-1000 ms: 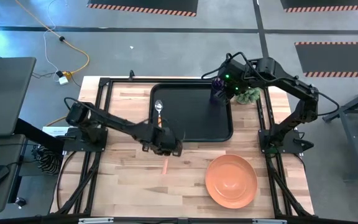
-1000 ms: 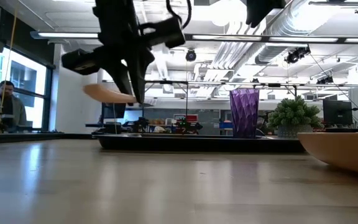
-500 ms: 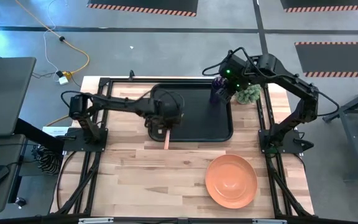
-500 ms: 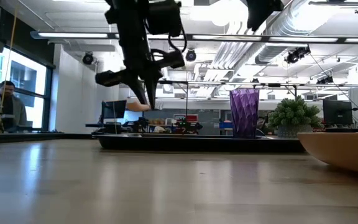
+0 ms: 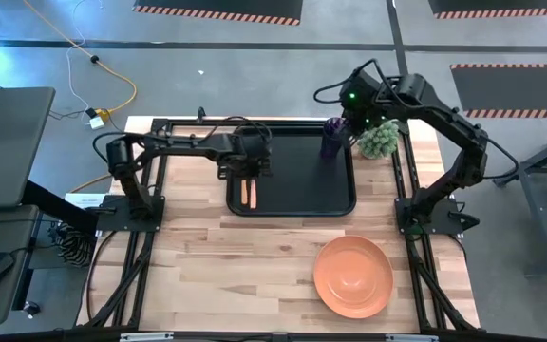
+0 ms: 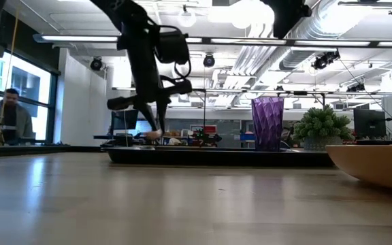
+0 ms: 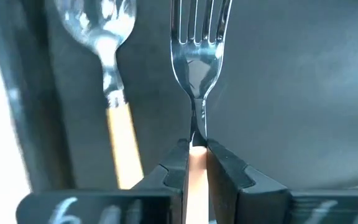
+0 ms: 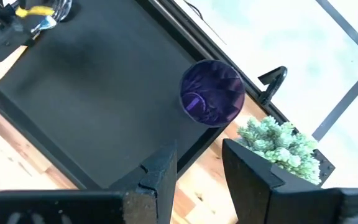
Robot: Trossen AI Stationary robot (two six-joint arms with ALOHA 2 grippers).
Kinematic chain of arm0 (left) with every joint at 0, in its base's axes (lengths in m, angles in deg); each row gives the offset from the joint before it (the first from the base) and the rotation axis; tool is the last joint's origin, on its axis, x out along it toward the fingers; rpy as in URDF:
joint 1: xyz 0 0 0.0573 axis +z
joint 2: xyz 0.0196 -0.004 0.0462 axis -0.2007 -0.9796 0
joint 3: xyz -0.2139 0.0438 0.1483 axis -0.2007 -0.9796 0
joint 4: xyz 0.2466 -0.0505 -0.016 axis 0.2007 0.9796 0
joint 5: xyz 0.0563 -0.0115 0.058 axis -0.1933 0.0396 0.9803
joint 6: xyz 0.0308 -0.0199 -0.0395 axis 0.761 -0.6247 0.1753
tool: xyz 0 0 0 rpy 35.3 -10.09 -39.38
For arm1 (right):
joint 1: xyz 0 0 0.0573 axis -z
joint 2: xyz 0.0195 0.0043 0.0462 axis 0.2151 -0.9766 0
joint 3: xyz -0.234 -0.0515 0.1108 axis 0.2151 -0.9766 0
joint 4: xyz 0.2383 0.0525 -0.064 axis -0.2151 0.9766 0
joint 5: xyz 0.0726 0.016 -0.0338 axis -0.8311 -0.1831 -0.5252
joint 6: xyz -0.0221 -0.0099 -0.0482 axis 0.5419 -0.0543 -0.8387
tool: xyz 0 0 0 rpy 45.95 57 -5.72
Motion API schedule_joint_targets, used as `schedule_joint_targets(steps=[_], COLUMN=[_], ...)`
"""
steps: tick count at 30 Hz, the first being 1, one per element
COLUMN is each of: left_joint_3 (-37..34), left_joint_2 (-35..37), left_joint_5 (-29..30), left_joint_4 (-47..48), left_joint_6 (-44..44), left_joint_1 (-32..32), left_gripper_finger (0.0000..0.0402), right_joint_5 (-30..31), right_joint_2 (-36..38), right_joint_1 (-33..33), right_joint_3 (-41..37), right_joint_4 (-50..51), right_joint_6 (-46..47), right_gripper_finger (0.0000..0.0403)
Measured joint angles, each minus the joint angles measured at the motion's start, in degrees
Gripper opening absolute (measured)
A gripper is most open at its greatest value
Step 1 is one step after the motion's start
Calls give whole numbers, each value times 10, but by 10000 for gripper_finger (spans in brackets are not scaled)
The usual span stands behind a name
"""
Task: Pick and place plate/cup/fork/spoon on tray
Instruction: Put the orange fork on the black serving tray to the right of the yellow fork
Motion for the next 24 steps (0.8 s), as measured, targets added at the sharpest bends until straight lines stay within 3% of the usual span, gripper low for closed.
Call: schedule_joint_targets(steps=[24], left_joint_3=[-21], left_joint_2=[-52], left_joint_5=[-8], left_joint_4=[-68], left_joint_6=[20], left_joint_1=[33], left_gripper_finger=[35], right_joint_5=[0], right_joint_2=[0], right_joint_1=[28], right_joint_3=[0], right_joint_4=[-7], right_joint_6=[-31], right_gripper_finger=[122])
